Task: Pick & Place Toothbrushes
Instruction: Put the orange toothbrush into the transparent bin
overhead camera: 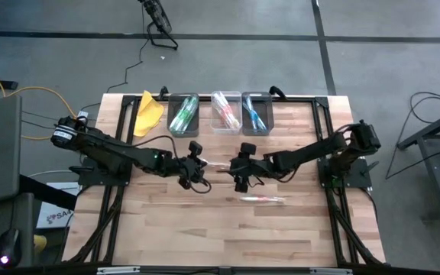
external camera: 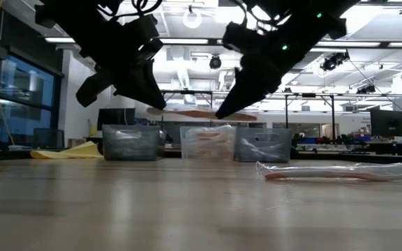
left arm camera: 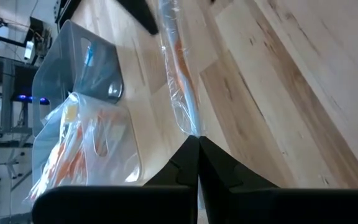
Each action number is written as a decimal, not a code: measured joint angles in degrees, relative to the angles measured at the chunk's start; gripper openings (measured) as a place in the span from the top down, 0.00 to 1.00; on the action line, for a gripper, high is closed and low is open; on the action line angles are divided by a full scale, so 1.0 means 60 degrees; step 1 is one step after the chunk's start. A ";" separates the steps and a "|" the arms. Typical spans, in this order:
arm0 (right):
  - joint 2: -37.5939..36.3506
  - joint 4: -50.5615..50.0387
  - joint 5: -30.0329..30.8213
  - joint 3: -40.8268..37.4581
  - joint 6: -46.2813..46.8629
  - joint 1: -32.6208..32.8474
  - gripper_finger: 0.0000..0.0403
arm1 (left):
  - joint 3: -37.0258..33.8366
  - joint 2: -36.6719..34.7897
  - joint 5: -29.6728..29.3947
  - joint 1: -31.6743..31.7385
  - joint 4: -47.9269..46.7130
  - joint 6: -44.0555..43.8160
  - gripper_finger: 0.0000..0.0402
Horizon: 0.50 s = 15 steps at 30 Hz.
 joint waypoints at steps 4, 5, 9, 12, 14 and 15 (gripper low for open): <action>0.0192 0.0307 -0.0011 0.0003 -0.0110 -0.0087 0.51 | 0.0000 0.0000 0.0001 0.0000 -0.0009 0.0000 1.00; 0.0188 0.0360 -0.0041 -0.0001 -0.0133 -0.0066 0.53 | 0.0000 0.0000 -0.0002 0.0000 -0.0016 -0.0003 1.00; 0.0188 0.0275 -0.0147 0.0007 -0.0105 -0.0135 0.65 | 0.0000 0.0004 -0.0018 0.0000 -0.0037 -0.0007 1.00; 0.0188 0.0231 -0.0109 0.0007 -0.0108 -0.0178 0.74 | 0.0000 0.0004 -0.0018 0.0000 -0.0017 -0.0004 1.00; 0.0188 0.0235 -0.0119 0.0007 -0.0112 -0.0171 0.81 | 0.0000 0.0004 -0.0018 0.0000 -0.0023 -0.0004 1.00; 0.0188 0.0231 -0.0128 0.0007 -0.0112 -0.0163 0.84 | 0.0000 0.0004 -0.0018 0.0000 -0.0024 -0.0004 1.00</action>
